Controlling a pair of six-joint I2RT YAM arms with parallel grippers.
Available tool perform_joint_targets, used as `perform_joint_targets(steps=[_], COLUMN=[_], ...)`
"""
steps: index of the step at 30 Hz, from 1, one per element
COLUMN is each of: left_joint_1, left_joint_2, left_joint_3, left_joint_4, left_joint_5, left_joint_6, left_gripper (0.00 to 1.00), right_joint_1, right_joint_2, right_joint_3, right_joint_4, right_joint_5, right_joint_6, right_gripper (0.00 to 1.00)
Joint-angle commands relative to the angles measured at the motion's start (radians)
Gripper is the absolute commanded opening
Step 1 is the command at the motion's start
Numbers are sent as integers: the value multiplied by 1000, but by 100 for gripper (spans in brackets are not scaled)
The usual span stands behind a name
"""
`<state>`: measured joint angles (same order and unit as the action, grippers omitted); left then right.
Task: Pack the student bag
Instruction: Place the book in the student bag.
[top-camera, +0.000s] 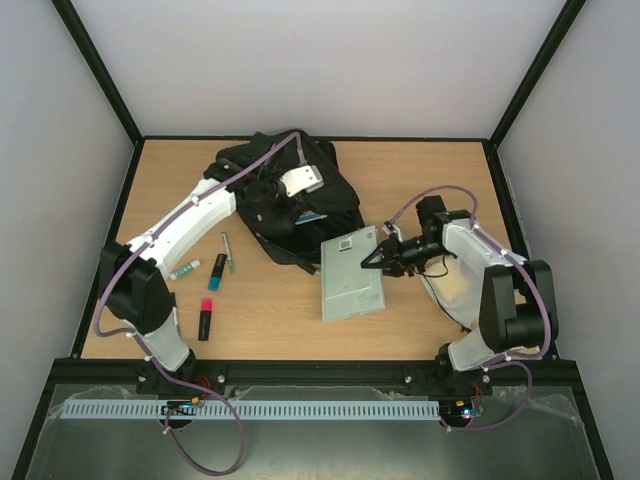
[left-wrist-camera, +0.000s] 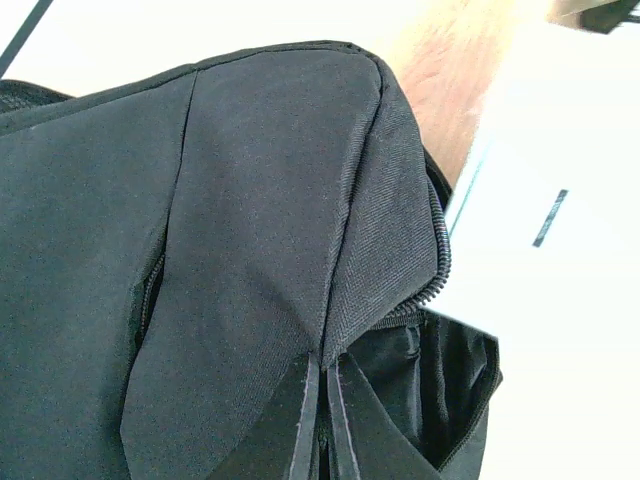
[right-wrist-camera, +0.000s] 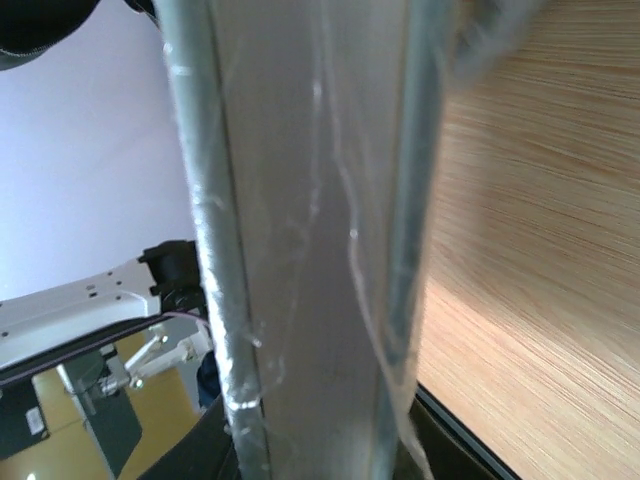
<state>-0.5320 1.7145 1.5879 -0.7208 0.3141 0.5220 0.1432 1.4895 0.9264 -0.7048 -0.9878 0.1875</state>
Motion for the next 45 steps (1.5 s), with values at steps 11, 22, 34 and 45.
perform_joint_targets(steps=[11, 22, 34, 45], left_joint_1=[4, 17, 24, 25], left_joint_2=[-151, -153, -171, -212], left_joint_3=[-76, -76, -76, -148], left_joint_4=[93, 74, 143, 143], left_joint_5=[128, 129, 106, 124], left_joint_6=[70, 113, 91, 162], left_gripper=[2, 2, 2, 2], right_joint_1=[168, 196, 213, 248], right_joint_2=[343, 546, 410, 442], right_joint_3=[260, 484, 265, 264], right_joint_4=[-121, -91, 588, 874], right_joint_5=[-369, -418, -239, -99], right_joint_6=[-251, -280, 310, 554], right_gripper=[1, 1, 1, 5])
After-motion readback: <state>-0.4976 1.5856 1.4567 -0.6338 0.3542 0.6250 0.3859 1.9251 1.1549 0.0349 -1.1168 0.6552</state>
